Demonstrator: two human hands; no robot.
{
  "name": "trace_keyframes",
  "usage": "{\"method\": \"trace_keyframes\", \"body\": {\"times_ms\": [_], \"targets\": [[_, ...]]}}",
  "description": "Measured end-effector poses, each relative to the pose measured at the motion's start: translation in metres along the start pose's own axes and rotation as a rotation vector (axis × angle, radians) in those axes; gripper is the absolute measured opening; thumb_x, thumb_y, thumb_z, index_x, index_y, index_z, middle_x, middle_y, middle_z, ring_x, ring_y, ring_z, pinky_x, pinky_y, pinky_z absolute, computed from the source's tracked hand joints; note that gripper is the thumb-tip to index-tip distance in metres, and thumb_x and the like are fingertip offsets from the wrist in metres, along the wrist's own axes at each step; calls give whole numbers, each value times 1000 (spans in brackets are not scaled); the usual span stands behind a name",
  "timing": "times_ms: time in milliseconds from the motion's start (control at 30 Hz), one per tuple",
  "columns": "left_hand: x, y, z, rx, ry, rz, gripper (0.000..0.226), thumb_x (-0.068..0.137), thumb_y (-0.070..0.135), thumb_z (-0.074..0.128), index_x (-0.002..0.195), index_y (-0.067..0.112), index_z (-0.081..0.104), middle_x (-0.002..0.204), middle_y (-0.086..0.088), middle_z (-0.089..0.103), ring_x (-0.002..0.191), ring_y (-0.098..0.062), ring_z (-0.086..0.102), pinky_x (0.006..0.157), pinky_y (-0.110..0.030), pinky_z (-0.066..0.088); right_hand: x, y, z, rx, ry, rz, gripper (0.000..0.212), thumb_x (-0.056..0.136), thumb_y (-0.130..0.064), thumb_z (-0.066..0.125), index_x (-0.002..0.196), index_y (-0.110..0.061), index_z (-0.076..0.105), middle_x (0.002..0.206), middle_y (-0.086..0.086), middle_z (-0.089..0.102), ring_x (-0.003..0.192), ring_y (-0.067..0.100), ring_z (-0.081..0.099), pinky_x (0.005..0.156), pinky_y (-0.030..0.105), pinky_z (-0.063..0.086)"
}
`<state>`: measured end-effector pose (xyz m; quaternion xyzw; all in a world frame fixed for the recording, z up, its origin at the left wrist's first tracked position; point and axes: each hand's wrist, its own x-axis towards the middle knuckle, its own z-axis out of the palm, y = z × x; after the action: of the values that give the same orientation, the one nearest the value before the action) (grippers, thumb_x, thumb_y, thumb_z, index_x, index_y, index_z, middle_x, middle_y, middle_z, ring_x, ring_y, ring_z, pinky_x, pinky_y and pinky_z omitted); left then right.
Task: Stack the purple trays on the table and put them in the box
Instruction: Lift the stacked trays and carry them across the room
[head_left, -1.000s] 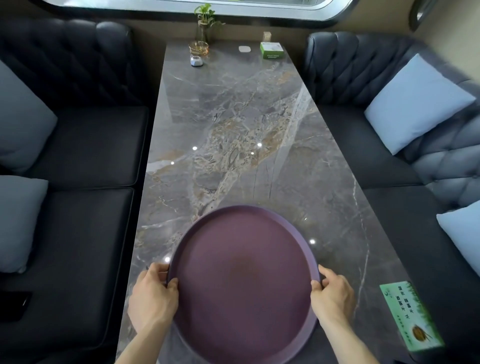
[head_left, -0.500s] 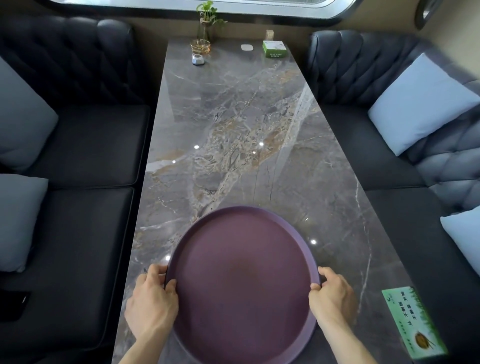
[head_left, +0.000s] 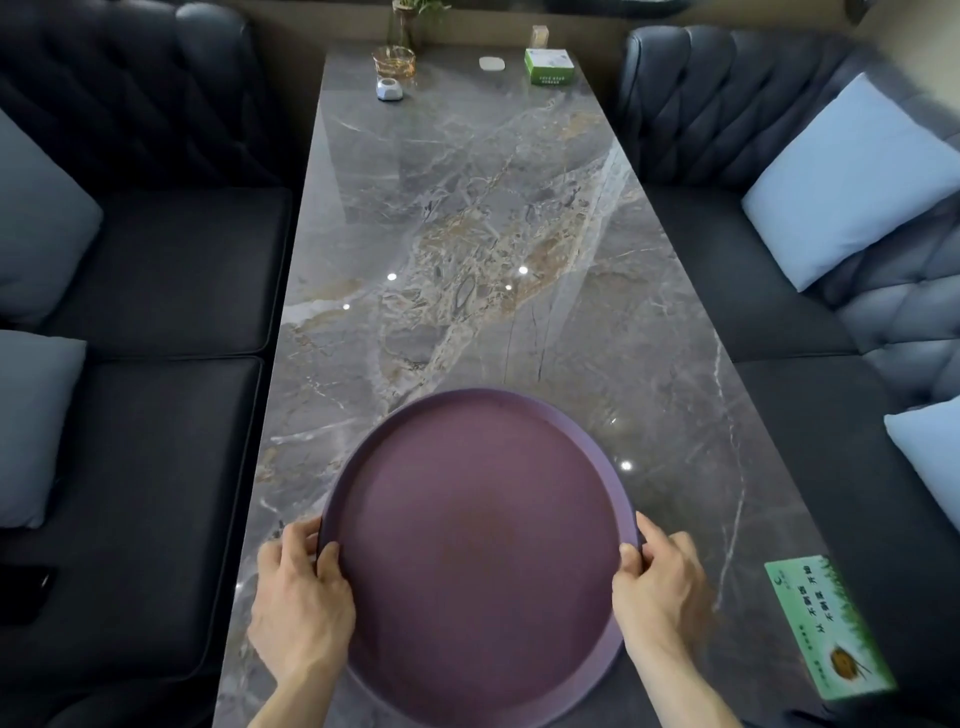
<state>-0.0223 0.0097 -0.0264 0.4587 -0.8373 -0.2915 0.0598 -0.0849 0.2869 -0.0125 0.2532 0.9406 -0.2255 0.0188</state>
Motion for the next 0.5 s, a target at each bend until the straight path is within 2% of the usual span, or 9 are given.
{"method": "trace_keyframes", "body": {"times_ms": [67, 167, 400, 500], "targets": [[1, 2, 1, -8, 7, 8, 19, 93, 28, 54, 111, 32, 57, 113, 3, 57, 91, -30, 62, 72, -40, 40, 0, -3, -2, 25, 18, -4, 42, 91, -13, 65, 132, -23, 65, 96, 0, 55, 70, 21, 50, 61, 35, 48], [4, 6, 2, 21, -2, 31, 16, 92, 27, 55, 107, 32, 56, 110, 3, 57, 90, -31, 63, 72, -41, 41, 9, -6, -4, 32, 13, 12, 41, 92, -15, 64, 132, -25, 64, 97, 0, 56, 74, 21, 49, 62, 32, 41], [7, 5, -1, 37, -17, 22, 20, 90, 26, 58, 110, 29, 60, 110, 2, 60, 90, -30, 64, 73, -39, 41, 13, -10, -4, 0, -56, 39, 41, 90, -15, 66, 130, -26, 66, 101, 3, 63, 91, 29, 64, 73, 35, 46], [9, 6, -4, 47, -26, 41, 19, 89, 26, 60, 108, 28, 62, 108, 2, 61, 90, -28, 65, 75, -40, 43, 12, -9, -5, 0, -68, 37, 42, 91, -14, 65, 131, -25, 66, 102, 3, 63, 95, 30, 64, 73, 36, 48]]}}
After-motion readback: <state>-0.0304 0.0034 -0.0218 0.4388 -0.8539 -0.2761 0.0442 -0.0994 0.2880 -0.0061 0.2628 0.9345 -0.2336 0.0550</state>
